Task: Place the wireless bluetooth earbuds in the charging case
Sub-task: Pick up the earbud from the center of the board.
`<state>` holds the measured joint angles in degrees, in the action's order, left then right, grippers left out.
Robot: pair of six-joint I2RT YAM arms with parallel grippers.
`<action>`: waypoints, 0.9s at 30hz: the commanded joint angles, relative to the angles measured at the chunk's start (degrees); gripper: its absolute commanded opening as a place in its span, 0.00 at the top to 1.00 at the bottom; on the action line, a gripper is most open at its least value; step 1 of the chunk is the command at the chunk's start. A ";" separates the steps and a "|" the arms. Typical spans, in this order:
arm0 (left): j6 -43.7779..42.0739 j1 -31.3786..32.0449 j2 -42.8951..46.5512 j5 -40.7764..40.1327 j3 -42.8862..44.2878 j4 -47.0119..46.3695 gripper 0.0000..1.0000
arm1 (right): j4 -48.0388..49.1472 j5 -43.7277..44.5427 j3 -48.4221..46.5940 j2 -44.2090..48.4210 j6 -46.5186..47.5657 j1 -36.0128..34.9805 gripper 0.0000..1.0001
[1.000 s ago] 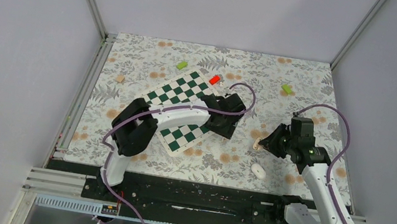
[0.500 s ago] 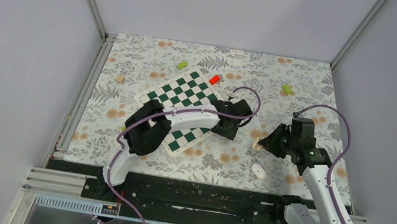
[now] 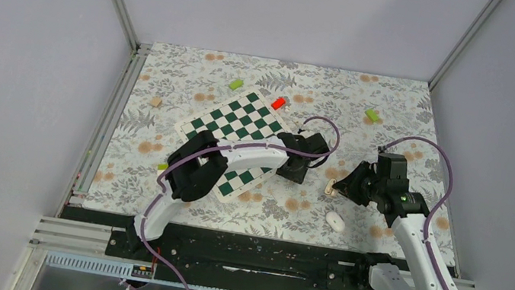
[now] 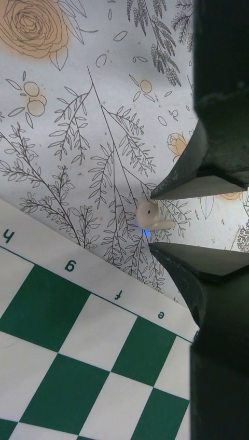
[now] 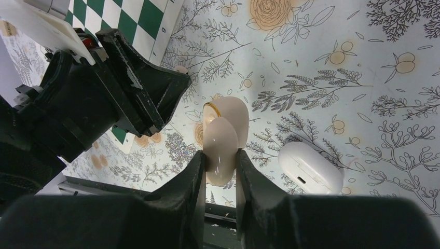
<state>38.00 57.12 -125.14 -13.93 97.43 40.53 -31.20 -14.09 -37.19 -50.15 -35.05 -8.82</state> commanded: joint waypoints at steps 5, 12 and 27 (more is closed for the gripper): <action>1.03 0.34 -0.28 -2.99 2.51 -0.61 0.69 | 1.47 -0.75 -0.02 0.12 -0.37 0.27 1.00; 0.58 0.27 -0.98 -2.47 2.77 -0.57 0.66 | 1.65 -0.94 -0.05 -0.14 -0.21 0.29 1.00; -0.73 0.28 2.88 -3.58 3.86 1.21 0.85 | 2.00 -0.65 -0.82 -1.23 0.14 0.29 1.00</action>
<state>37.78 57.12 -125.86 -15.11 98.52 40.86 -30.44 -14.28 -37.19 -51.18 -35.03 -8.82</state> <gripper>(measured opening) 0.220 0.263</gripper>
